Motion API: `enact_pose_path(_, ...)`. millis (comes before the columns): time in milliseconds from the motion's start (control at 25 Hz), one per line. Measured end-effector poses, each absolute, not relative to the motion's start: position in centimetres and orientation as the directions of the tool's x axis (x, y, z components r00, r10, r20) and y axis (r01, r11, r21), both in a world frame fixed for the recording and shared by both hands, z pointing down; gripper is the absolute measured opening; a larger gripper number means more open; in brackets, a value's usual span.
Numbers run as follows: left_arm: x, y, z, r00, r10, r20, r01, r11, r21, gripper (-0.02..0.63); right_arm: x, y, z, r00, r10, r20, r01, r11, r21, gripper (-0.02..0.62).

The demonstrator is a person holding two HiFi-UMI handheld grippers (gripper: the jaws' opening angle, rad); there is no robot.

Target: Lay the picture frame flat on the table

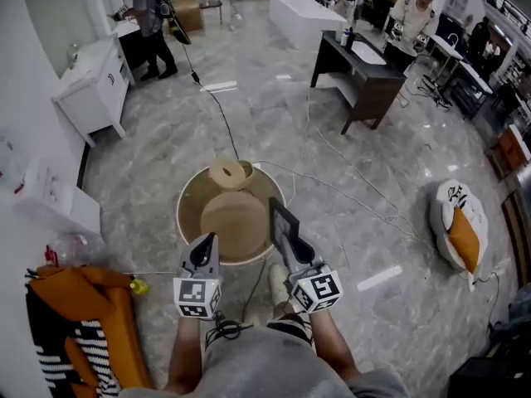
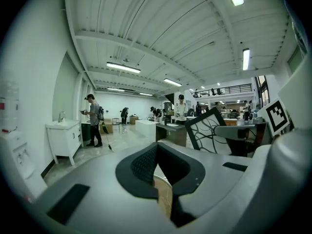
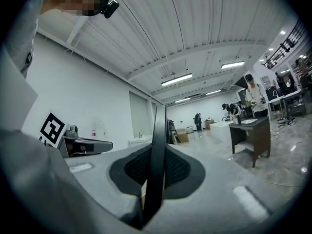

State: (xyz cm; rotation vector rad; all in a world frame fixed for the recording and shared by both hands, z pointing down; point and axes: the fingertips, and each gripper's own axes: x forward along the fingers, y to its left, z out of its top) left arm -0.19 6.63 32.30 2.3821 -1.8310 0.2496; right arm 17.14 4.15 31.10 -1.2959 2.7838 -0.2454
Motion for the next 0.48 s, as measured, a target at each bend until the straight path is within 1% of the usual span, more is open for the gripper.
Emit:
enact_pose_path(200, -2.4, 1.6, 34.2, 0.123, -0.964, 0.236, -0.992, -0.123, 0.014, 0.018, 14.2, -2.8, 33.0, -0.744, -0.667, 0.043, -0.660, 0.724, -0.199, 0.042)
enact_pose_path(480, -6.6, -4.9, 38.6, -0.026, -0.953, 0.303, -0.998, 0.043, 0.052, 0.018, 8.9, -11.9, 38.2, -0.839, -0.526, 0.139, -0.543, 0.794, -0.274, 0.041)
